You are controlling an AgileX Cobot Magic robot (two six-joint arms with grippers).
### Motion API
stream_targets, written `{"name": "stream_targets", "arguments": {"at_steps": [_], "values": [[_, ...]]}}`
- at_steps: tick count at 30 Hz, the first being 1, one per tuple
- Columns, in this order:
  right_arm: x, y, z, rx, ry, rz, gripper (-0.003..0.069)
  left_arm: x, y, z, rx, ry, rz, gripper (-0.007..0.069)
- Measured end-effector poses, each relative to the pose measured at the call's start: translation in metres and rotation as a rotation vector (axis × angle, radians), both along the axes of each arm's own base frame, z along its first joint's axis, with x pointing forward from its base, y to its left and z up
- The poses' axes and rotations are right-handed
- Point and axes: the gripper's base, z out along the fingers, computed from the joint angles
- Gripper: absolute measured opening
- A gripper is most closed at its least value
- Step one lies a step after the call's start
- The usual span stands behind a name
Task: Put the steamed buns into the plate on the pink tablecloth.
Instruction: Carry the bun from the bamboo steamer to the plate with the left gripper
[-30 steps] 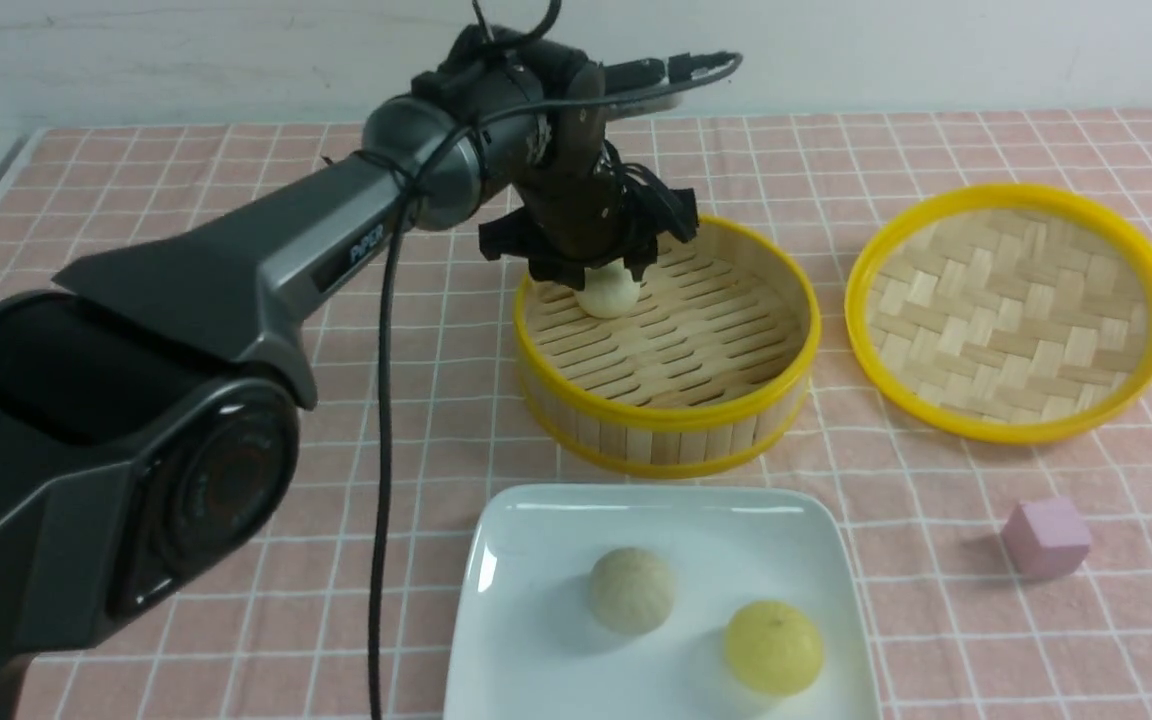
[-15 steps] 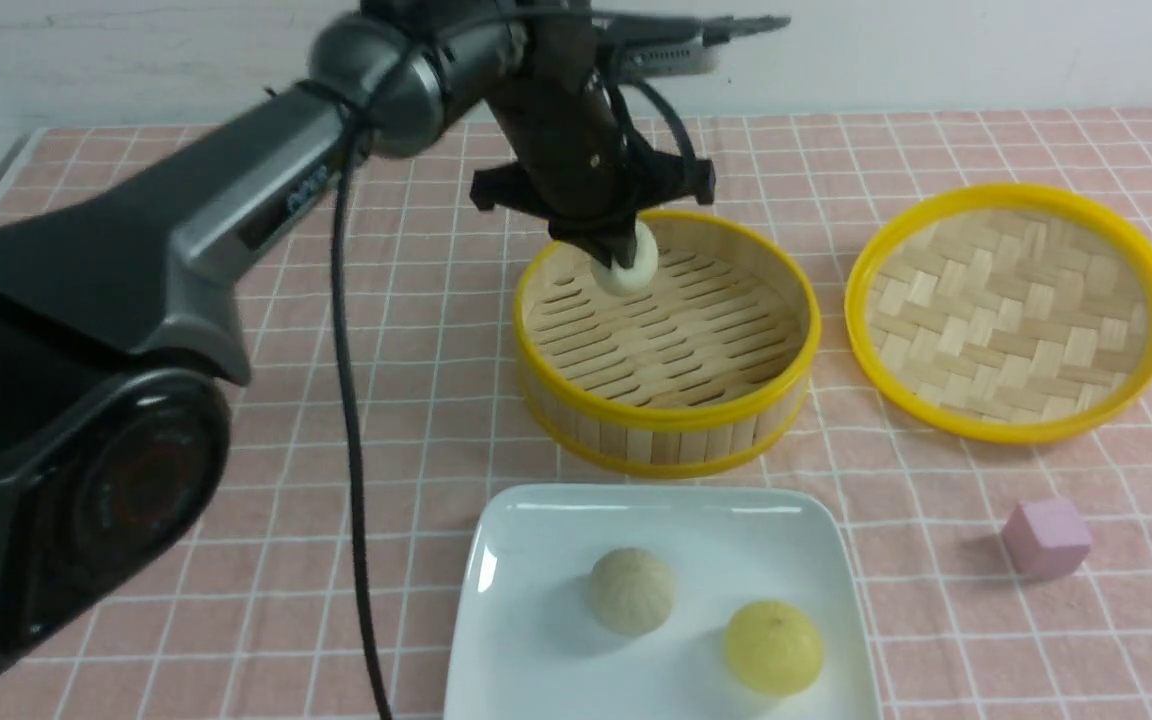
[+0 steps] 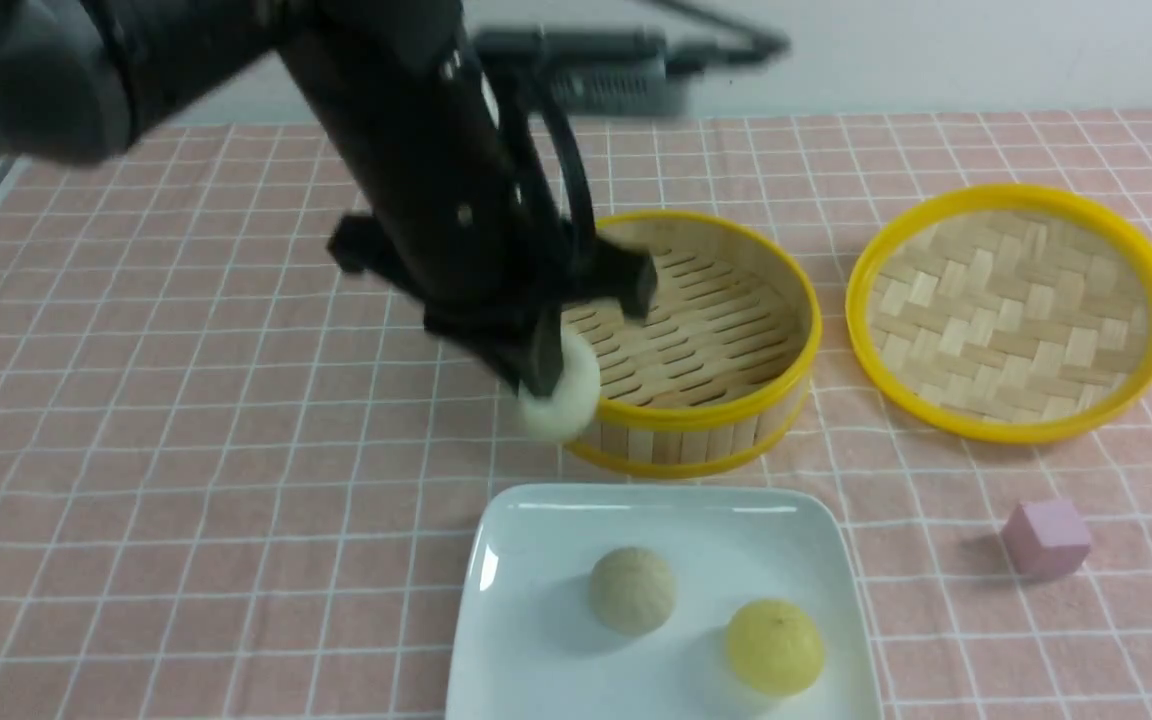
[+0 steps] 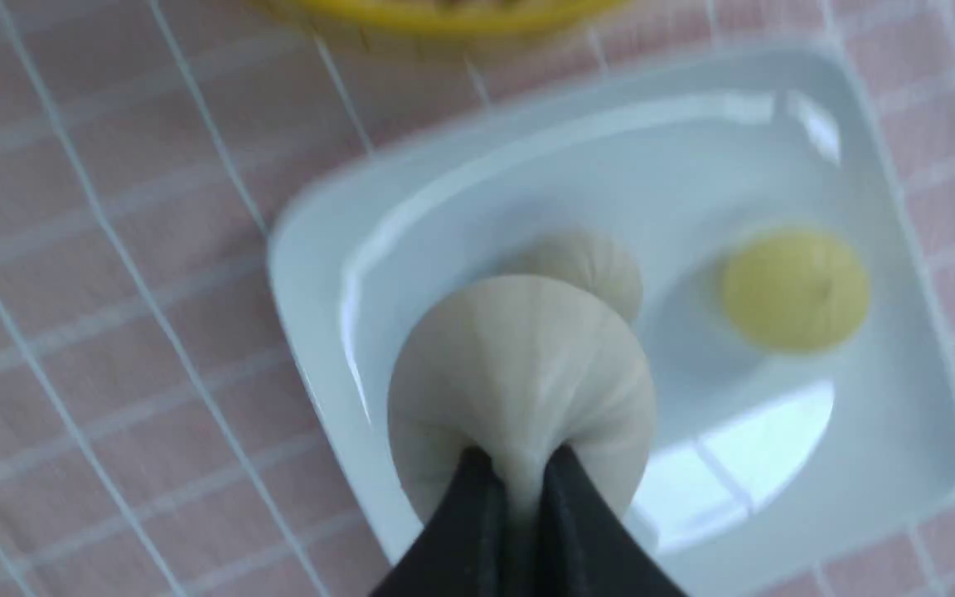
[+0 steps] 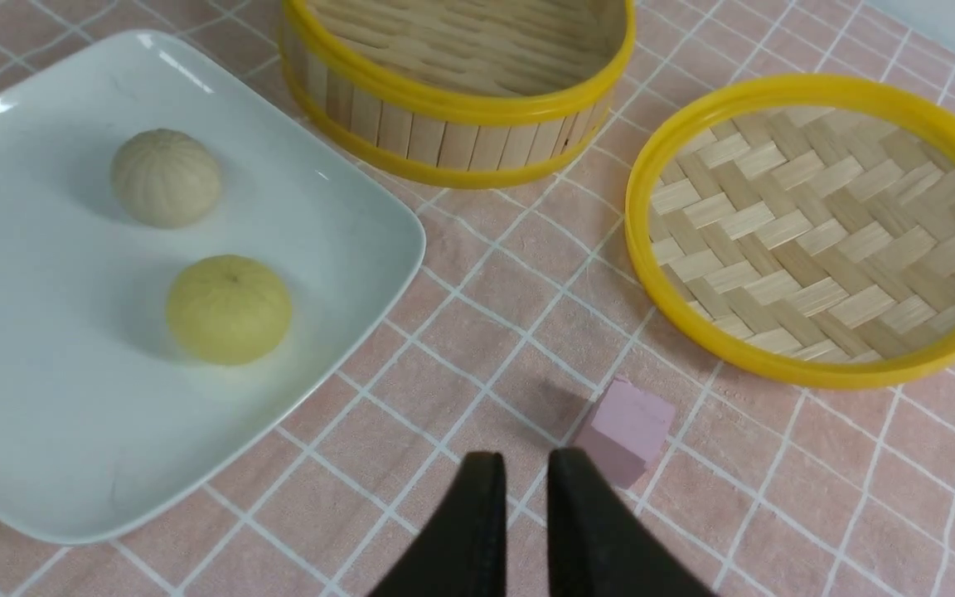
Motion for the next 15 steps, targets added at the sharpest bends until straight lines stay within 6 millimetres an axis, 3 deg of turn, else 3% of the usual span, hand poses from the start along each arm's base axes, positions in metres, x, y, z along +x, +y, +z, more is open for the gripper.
{"name": "stream_targets", "arguments": {"at_steps": [2,7,11,15], "values": [[0.000,0.000,0.000,0.002,-0.002,0.000,0.0106,-0.024,-0.007,-0.036,0.072,0.089,-0.059,0.0033],[0.000,0.000,0.000,0.013,0.004,-0.007,0.0106,-0.051,-0.012,-0.088,0.129,0.097,-0.108,0.0034],[0.000,0.000,0.000,0.013,0.004,-0.007,0.0110,-0.049,-0.015,-0.103,0.081,0.011,-0.057,0.0038],[0.000,0.000,0.000,0.014,0.007,-0.009,0.0114,-0.044,-0.017,-0.103,0.053,-0.047,-0.041,0.0048]]}}
